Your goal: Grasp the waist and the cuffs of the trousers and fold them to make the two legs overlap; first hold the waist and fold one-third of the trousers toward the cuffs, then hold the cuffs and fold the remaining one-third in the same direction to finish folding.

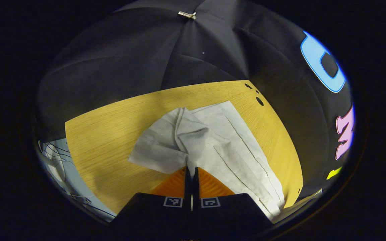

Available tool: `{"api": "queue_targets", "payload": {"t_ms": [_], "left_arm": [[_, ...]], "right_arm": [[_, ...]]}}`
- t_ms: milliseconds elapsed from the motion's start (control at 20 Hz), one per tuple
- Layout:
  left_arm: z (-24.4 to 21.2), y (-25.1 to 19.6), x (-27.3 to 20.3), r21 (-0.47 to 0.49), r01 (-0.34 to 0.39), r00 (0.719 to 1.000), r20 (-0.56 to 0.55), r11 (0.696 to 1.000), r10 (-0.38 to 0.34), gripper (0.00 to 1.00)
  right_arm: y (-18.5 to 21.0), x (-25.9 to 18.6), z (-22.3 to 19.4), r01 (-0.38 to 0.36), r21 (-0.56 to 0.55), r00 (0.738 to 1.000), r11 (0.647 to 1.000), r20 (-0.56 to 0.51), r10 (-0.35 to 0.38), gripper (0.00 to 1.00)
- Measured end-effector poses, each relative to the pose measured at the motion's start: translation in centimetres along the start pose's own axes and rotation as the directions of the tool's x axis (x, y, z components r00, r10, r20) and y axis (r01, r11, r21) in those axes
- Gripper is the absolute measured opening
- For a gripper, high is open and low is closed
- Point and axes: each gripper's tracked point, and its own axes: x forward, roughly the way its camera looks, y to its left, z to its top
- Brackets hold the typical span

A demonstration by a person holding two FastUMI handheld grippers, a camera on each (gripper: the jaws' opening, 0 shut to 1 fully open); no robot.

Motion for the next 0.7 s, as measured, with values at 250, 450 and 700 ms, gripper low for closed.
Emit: {"api": "queue_targets", "payload": {"t_ms": [250,450,700], "left_arm": [[0.0,0.0,-0.1,0.016,0.024,1.0,0.019,1.0,-0.024,0.06],[-0.1,0.0,0.1,0.03,0.026,0.999,0.025,0.999,-0.026,0.06],[-0.1,-0.1,0.1,0.031,0.033,0.999,0.03,0.999,-0.034,0.06]], "right_arm": [[5.7,2.6,-8.0,-0.091,-0.11,0.984,0.99,-0.163,0.073,0.14],[7.5,5.0,-13.3,-0.143,-0.193,0.952,0.971,-0.294,0.082,0.15],[8.4,5.7,-20.2,-0.223,-0.18,0.872,0.958,-0.475,0.114,0.16]]}}
